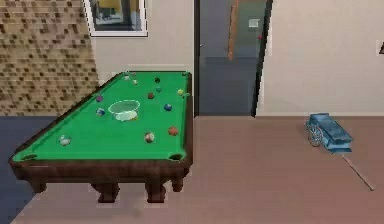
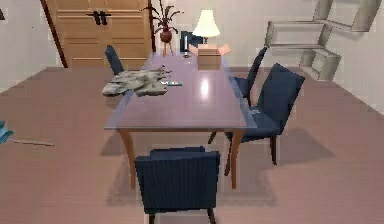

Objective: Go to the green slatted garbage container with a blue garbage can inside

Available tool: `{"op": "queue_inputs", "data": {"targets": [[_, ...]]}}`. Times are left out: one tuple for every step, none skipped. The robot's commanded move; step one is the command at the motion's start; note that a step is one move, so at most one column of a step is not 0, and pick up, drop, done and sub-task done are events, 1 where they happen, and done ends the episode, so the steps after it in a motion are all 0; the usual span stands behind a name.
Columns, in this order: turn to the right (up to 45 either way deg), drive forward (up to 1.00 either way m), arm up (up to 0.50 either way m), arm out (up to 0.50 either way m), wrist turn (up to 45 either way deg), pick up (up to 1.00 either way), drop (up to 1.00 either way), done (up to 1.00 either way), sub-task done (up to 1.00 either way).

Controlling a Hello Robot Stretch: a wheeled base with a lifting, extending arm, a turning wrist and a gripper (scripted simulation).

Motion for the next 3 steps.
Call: {"op": "queue_inputs", "data": {"targets": [[15.0, 0.0, 0.0, 0.0, 0.0, 0.0, 0.0, 0.0, 0.0], [0.0, 0.35, 0.0, 0.0, 0.0, 0.0, 0.0, 0.0, 0.0], [15.0, 0.0, 0.0, 0.0, 0.0, 0.0, 0.0, 0.0, 0.0]]}}
